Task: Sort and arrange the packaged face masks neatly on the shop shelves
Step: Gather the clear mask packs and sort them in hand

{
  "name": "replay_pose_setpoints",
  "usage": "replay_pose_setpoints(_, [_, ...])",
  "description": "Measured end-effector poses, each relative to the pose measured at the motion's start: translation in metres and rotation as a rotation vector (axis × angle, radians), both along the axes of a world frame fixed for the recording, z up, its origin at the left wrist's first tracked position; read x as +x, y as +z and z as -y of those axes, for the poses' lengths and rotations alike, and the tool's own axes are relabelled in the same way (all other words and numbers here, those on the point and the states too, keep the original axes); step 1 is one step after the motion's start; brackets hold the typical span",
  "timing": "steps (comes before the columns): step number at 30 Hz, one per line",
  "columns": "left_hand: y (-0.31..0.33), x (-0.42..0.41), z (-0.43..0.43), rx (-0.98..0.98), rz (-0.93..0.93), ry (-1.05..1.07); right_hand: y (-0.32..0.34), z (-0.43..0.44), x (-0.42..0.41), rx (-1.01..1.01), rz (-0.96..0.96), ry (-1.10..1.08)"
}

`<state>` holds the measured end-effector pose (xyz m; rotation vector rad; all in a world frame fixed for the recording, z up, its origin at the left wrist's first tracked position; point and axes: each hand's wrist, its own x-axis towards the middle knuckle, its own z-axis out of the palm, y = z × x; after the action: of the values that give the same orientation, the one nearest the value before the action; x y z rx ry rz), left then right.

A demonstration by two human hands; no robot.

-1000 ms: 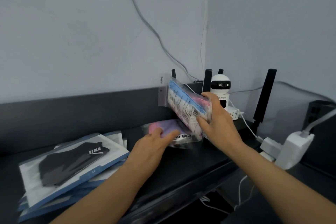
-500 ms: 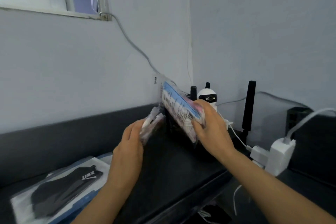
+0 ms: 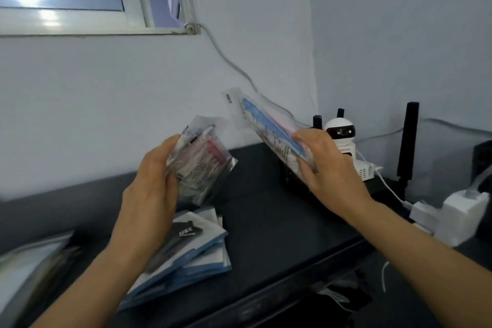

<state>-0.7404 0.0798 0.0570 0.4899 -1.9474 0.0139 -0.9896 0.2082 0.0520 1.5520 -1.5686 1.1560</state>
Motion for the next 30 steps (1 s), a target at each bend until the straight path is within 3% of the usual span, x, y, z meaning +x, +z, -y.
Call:
replay_pose_setpoints(4, [0.018,0.054,0.014,-0.074,-0.025,0.150,0.015,0.008,0.014,0.023,-0.241,-0.023])
replay_pose_setpoints(10, [0.037,0.147,0.009,0.003,-0.225,0.227,0.048,0.025,0.054,0.321,-0.635,-0.188])
replay_pose_setpoints(30, [0.044,0.488,-0.053,0.078,-0.400,0.531,0.058,0.091,0.392,0.237,-0.688,0.114])
